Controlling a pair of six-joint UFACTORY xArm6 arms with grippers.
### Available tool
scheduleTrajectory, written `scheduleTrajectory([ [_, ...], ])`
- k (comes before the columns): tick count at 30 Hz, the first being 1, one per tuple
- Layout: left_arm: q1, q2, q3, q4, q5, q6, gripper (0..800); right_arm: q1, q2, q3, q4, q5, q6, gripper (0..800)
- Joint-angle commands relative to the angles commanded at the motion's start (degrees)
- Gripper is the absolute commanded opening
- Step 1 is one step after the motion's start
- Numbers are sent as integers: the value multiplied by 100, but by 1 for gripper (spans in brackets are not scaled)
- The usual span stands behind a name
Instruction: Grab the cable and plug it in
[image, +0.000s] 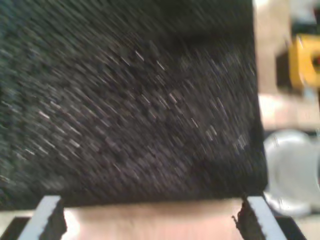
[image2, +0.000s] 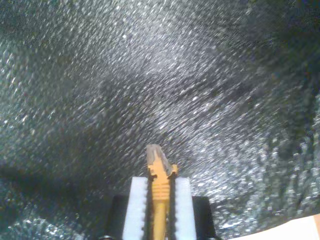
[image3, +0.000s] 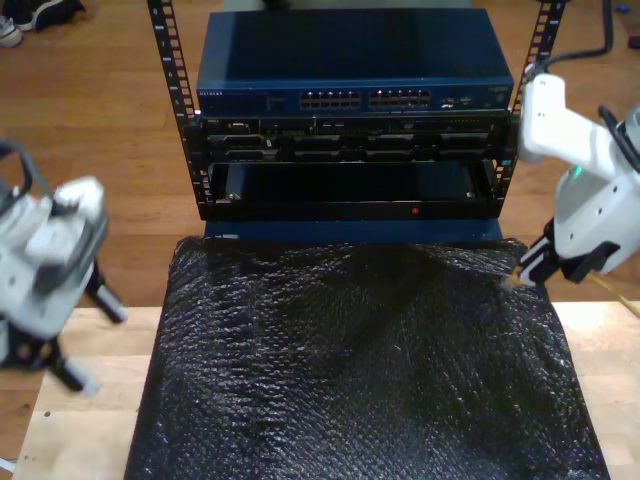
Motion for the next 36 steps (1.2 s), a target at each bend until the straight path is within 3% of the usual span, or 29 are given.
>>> scheduleTrajectory([
  [5, 527, -79, 167, 545, -18, 668, 799, -18, 105, 70, 0, 0, 9, 1],
  [16, 2286, -70, 862, 1574, -299, 3077, 799, -18, 114, 88, 0, 0, 132, 1],
  [24, 3710, -35, 1626, 1653, -624, 4703, 799, -18, 114, 211, 0, -26, 211, 1],
  [29, 4343, -53, 2154, 1670, -642, 5143, 799, -18, 105, 281, 0, -35, 211, 1],
  [36, 4554, -53, 2488, 1688, -642, 5319, 799, -26, 97, 343, -9, -26, 202, 1],
])
